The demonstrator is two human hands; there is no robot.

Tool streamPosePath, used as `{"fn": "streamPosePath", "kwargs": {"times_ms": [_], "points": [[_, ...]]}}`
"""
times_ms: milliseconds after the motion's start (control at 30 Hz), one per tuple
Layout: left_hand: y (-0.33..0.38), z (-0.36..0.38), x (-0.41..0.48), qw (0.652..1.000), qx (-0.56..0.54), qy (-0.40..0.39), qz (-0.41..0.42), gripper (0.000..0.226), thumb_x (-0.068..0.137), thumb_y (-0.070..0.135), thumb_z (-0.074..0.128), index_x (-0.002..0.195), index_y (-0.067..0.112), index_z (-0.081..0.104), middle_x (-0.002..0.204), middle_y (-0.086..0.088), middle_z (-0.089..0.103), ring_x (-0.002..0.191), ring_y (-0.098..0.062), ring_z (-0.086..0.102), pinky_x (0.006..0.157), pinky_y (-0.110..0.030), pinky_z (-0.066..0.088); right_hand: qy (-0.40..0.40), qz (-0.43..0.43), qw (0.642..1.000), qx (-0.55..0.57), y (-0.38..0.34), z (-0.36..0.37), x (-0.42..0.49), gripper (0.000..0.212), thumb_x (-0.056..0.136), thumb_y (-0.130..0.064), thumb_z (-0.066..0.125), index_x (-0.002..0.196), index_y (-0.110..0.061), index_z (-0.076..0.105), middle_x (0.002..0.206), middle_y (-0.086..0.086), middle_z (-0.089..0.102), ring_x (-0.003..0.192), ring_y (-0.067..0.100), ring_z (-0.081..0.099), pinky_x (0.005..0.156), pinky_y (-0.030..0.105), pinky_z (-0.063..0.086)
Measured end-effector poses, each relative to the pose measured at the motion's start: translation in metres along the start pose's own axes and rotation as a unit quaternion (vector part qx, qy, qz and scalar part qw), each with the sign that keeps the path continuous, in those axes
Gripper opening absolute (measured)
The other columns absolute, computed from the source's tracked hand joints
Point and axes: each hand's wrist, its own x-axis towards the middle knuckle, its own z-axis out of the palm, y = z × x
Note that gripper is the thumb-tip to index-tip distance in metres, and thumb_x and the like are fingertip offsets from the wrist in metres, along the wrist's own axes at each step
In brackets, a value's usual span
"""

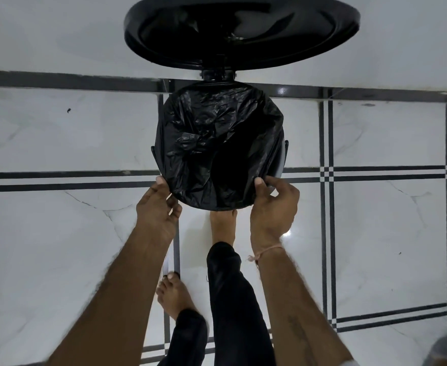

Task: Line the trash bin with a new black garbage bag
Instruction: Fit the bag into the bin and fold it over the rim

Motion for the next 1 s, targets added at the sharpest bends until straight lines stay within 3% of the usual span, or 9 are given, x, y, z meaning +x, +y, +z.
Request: {"fn": "streamPosePath", "kwargs": {"times_ms": [67,167,267,367,467,500,600,733,1000], "points": [[0.001,0.001,0.001,1.0,-0.008,0.004,-0.005,0.021,0.099,0.035,0.062,0.113,0.019,0.065,0.104,0.002,0.065,0.077,-0.011,0.052,0.066,-0.022,0.046,-0.026,0.066,0.994,0.084,0.005,-0.002,0.007,0.013,0.096,-0.026,0.072,0.094,-0.013,0.072,0.12,0.004,0.067,0.097,0.001,0.066,0.093,0.04,0.059],[0.0,0.004,0.002,1.0,-0.021,0.008,-0.014,0.024,0.099,0.036,0.061,0.116,0.019,0.064,0.097,0.004,0.065,0.071,-0.008,0.053,0.058,-0.019,0.048,-0.097,0.165,0.946,0.26,0.011,-0.012,0.009,0.02,0.105,-0.017,0.06,0.087,-0.008,0.063,0.101,0.011,0.071,0.095,0.025,0.07,0.079,0.035,0.065],[-0.002,0.004,0.007,0.999,-0.026,0.012,-0.018,0.023,0.1,0.036,0.061,0.115,0.019,0.063,0.088,0.006,0.064,0.066,-0.006,0.052,0.049,-0.016,0.047,-0.107,0.249,0.906,0.325,0.021,-0.017,0.02,0.023,0.106,-0.018,0.058,0.085,-0.015,0.065,0.091,0.001,0.076,0.097,0.023,0.073,0.074,0.03,0.064],[-0.003,0.001,0.013,0.999,-0.027,0.001,-0.023,0.021,0.098,0.036,0.062,0.108,0.018,0.064,0.086,0.007,0.062,0.065,-0.005,0.048,0.048,-0.016,0.045,-0.143,0.302,0.877,0.346,0.023,-0.014,0.026,0.021,0.105,-0.024,0.059,0.089,-0.018,0.071,0.1,-0.001,0.077,0.102,0.017,0.071,0.078,0.03,0.06],[-0.004,-0.002,0.018,0.999,-0.007,-0.015,-0.035,0.02,0.098,0.04,0.06,0.094,0.021,0.063,0.082,0.008,0.061,0.063,-0.004,0.045,0.047,-0.016,0.044,-0.221,0.38,0.828,0.347,0.015,-0.006,0.035,0.051,0.091,-0.038,0.051,0.044,-0.029,0.069,0.066,-0.017,0.073,0.08,-0.012,0.062,0.085,0.01,0.046],[-0.003,-0.003,0.019,0.999,-0.001,-0.02,-0.035,0.02,0.098,0.041,0.059,0.093,0.022,0.063,0.083,0.009,0.061,0.065,-0.003,0.046,0.049,-0.016,0.044,-0.223,0.386,0.835,0.322,0.011,-0.006,0.035,0.05,0.09,-0.035,0.051,0.043,-0.03,0.067,0.063,-0.018,0.07,0.075,-0.011,0.061,0.081,0.011,0.044],[-0.002,-0.007,0.019,0.999,0.003,-0.052,-0.016,0.022,0.098,0.045,0.057,0.098,0.023,0.063,0.093,0.009,0.065,0.078,-0.004,0.056,0.061,-0.018,0.049,-0.183,0.353,0.865,0.306,0.02,-0.01,0.048,0.018,0.1,-0.032,0.066,0.089,-0.021,0.076,0.093,-0.004,0.076,0.09,0.015,0.067,0.072,0.028,0.054],[-0.005,-0.004,0.014,0.997,-0.037,-0.061,0.003,0.027,0.096,0.043,0.061,0.111,0.021,0.067,0.107,0.006,0.072,0.099,-0.01,0.068,0.077,-0.025,0.057,-0.178,0.3,0.884,0.311,0.014,-0.017,0.062,0.031,0.092,-0.053,0.07,0.099,-0.024,0.078,0.087,-0.01,0.08,0.095,0.016,0.07,0.076,0.031,0.058],[0.009,-0.006,0.026,0.998,0.011,-0.017,-0.059,0.021,0.099,0.036,0.06,0.088,0.019,0.064,0.071,0.007,0.068,0.052,-0.002,0.059,0.048,-0.019,0.048,-0.194,0.327,0.892,0.244,-0.006,-0.008,0.092,0.023,0.098,-0.039,0.069,0.104,-0.016,0.07,0.095,-0.003,0.07,0.086,0.017,0.063,0.067,0.031,0.052]]}}
